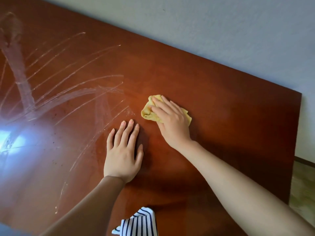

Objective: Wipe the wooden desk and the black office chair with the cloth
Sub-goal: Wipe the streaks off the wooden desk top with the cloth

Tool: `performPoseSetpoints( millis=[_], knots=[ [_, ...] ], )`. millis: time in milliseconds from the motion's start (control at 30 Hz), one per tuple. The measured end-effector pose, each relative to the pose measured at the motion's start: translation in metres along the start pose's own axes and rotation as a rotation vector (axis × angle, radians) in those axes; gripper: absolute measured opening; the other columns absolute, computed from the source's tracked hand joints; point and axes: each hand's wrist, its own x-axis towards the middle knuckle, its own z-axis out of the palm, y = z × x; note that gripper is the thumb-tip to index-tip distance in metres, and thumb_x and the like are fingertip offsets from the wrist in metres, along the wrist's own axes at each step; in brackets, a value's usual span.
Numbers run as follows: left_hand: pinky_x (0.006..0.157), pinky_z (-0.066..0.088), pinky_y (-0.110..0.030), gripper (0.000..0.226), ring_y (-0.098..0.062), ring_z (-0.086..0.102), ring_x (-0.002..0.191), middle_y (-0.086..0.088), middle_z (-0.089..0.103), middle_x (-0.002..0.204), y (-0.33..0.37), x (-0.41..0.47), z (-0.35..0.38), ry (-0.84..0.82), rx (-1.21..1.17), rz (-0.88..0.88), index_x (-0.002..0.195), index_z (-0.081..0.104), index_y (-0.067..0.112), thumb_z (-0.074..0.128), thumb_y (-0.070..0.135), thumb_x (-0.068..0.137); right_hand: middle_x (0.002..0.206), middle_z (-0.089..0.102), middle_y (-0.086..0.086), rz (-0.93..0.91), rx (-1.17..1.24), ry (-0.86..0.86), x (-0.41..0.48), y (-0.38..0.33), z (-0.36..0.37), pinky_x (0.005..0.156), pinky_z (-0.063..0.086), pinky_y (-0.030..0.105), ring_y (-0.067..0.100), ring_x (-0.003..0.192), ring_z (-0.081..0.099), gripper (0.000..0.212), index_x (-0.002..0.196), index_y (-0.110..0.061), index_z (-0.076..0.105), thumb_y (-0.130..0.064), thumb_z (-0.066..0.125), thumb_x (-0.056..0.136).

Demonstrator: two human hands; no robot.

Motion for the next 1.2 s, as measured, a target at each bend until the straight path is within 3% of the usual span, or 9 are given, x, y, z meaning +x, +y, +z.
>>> performPoseSetpoints(
  millis=[267, 600, 700, 867, 1067, 1200],
  knots=[
    [0.118, 0.008, -0.043, 0.058, -0.023, 0.018, 0.145, -0.005, 0.031, 0.154, 0.001, -0.002, 0.0, 0.015, -0.018, 0.017, 0.146, 0.036, 0.015, 0.024, 0.042, 0.096, 0.136, 0.054, 0.001, 0.037, 0.028, -0.041, -0.063, -0.03, -0.002, 0.109, 0.035, 0.04, 0.025, 0.132, 0.044, 0.038, 0.121, -0.013, 0.065, 0.0, 0.064, 0.084],
    [0.116, -0.012, -0.03, 0.058, -0.017, -0.007, 0.147, 0.001, 0.004, 0.161, -0.015, -0.003, -0.014, -0.073, -0.16, 0.138, 0.153, 0.013, 0.021, 0.037, 0.034, 0.101, 0.133, 0.057, 0.0, 0.034, 0.008, -0.017, -0.134, -0.066, 0.006, 0.108, 0.031, 0.04, 0.02, 0.13, 0.044, 0.041, 0.116, -0.014, 0.068, -0.001, 0.074, 0.077],
    [0.116, -0.009, -0.028, 0.053, -0.018, 0.0, 0.148, -0.001, 0.012, 0.16, -0.032, -0.014, -0.027, -0.069, -0.203, 0.189, 0.151, 0.021, 0.019, 0.039, 0.027, 0.102, 0.135, 0.055, -0.002, -0.062, 0.019, -0.072, -0.144, -0.07, 0.006, 0.11, 0.031, 0.038, 0.018, 0.133, 0.04, 0.043, 0.119, -0.016, 0.066, 0.001, 0.069, 0.079],
    [0.116, 0.013, -0.05, 0.048, -0.034, 0.026, 0.142, -0.015, 0.039, 0.148, -0.071, -0.055, -0.035, 0.094, -0.112, 0.032, 0.139, 0.046, 0.005, 0.044, 0.027, 0.096, 0.136, 0.053, -0.004, -0.365, -0.013, -0.184, -0.139, -0.073, 0.009, 0.109, 0.035, 0.035, 0.018, 0.133, 0.042, 0.04, 0.121, -0.02, 0.065, -0.004, 0.049, 0.087],
    [0.115, 0.004, -0.051, 0.057, -0.036, 0.021, 0.141, -0.021, 0.037, 0.148, -0.092, -0.075, -0.028, 0.153, -0.058, -0.225, 0.138, 0.043, 0.002, 0.032, 0.036, 0.095, 0.13, 0.059, 0.004, -0.71, -0.041, -0.305, -0.062, -0.06, 0.005, 0.102, 0.045, 0.037, 0.022, 0.125, 0.052, 0.043, 0.119, -0.018, 0.067, -0.001, 0.042, 0.087],
    [0.116, -0.002, -0.049, 0.054, -0.033, 0.022, 0.142, -0.017, 0.038, 0.148, -0.072, -0.069, -0.023, 0.206, -0.112, -0.28, 0.138, 0.045, 0.003, 0.034, 0.034, 0.094, 0.128, 0.06, 0.01, -0.68, -0.067, -0.31, -0.001, -0.055, 0.004, 0.096, 0.049, 0.045, 0.03, 0.121, 0.055, 0.044, 0.117, -0.013, 0.067, 0.003, 0.043, 0.084]
  ],
)
